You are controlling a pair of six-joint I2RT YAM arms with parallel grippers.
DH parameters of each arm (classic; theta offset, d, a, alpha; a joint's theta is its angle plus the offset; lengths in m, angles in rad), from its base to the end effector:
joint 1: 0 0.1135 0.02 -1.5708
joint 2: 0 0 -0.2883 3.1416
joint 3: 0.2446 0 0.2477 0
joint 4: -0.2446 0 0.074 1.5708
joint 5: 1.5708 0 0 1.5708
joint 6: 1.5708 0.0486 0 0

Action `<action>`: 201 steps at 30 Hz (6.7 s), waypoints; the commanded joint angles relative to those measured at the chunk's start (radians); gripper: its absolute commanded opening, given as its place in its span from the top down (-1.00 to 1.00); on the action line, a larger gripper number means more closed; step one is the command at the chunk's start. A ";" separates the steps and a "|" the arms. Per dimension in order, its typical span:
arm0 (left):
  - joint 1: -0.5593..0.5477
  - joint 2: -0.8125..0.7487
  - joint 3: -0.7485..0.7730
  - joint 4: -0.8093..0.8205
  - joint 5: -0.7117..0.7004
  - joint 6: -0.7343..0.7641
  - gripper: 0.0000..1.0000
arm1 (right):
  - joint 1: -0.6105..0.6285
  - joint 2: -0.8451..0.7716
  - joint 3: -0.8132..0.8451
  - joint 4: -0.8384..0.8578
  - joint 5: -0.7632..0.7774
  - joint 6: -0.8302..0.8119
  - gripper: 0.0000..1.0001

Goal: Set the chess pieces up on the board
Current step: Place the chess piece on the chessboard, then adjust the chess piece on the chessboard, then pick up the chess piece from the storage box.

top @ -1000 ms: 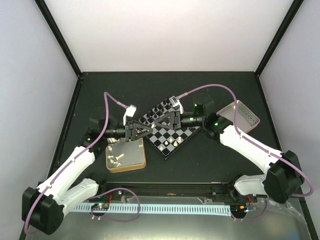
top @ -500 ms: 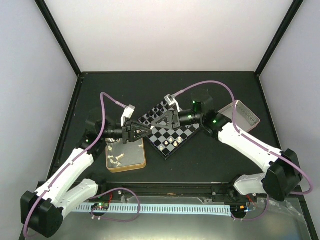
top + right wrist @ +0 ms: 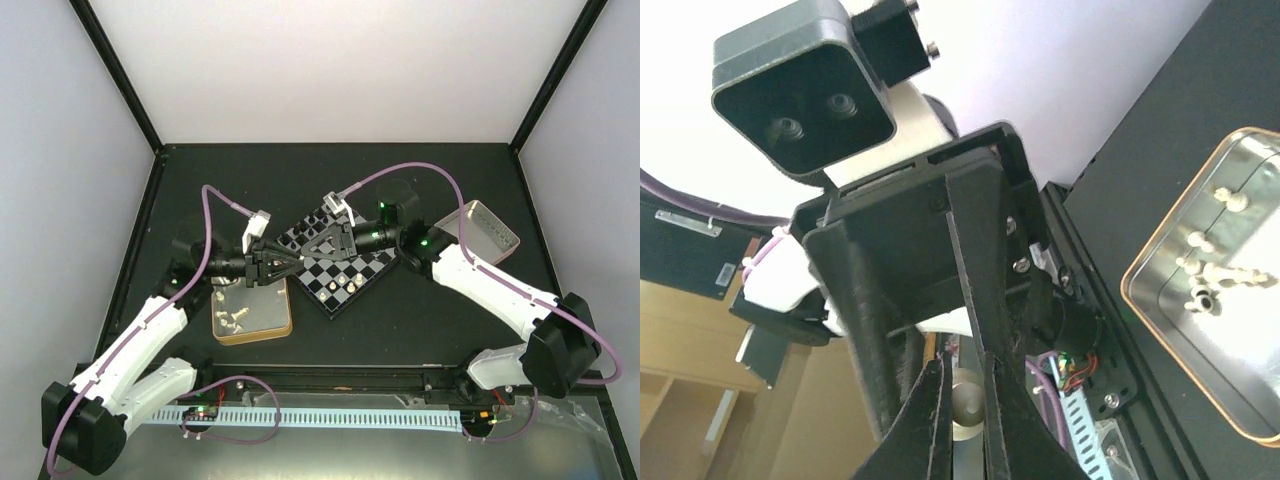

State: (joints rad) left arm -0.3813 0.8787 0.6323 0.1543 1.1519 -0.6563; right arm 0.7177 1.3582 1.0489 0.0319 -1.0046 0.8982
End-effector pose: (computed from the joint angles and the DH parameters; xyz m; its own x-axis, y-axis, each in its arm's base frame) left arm 0.1479 -0.1071 0.3264 -0.6752 0.0033 -0.7376 0.7368 0.0518 -0.6742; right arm 0.2010 0.2299 0.3519 -0.8828 -0.2137 -0.4184 -0.4394 0.0601 0.8963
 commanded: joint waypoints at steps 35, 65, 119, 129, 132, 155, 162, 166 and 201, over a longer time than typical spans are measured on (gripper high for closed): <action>0.016 -0.185 -0.016 -0.512 -1.108 0.037 -0.53 | 0.362 -0.038 -0.318 -0.180 1.399 -0.608 0.95; 0.021 -0.148 -0.023 -0.505 -1.077 0.017 -0.53 | 0.237 -0.034 -0.306 -0.186 1.350 -0.469 0.98; 0.022 -0.124 -0.037 -0.505 -1.051 0.003 -0.54 | -0.075 0.166 -0.109 -0.553 1.056 -0.416 -0.01; 0.024 -0.122 -0.039 -0.505 -1.046 0.000 -0.54 | -0.075 0.278 -0.071 -0.563 1.082 -0.431 0.14; 0.024 -0.124 -0.039 -0.505 -1.047 0.000 -0.54 | -0.075 0.297 -0.066 -0.551 1.087 -0.427 0.27; 0.024 -0.126 -0.042 -0.508 -1.044 -0.004 -0.54 | -0.076 0.318 -0.038 -0.557 1.162 -0.442 0.10; 0.025 -0.127 -0.039 -0.510 -1.043 -0.005 -0.54 | -0.076 0.379 0.010 -0.551 1.210 -0.453 0.12; 0.025 -0.126 -0.040 -0.510 -1.044 -0.006 -0.54 | -0.076 0.391 0.008 -0.557 1.217 -0.451 0.20; 0.024 0.093 -0.077 -0.683 -1.110 -0.037 0.00 | -0.075 0.106 0.040 -0.582 1.174 -0.395 0.03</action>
State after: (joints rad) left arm -0.3630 0.9173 0.5774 -0.5167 0.0528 -0.6727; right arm 0.6445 1.5143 1.0821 -0.5610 0.1719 0.4736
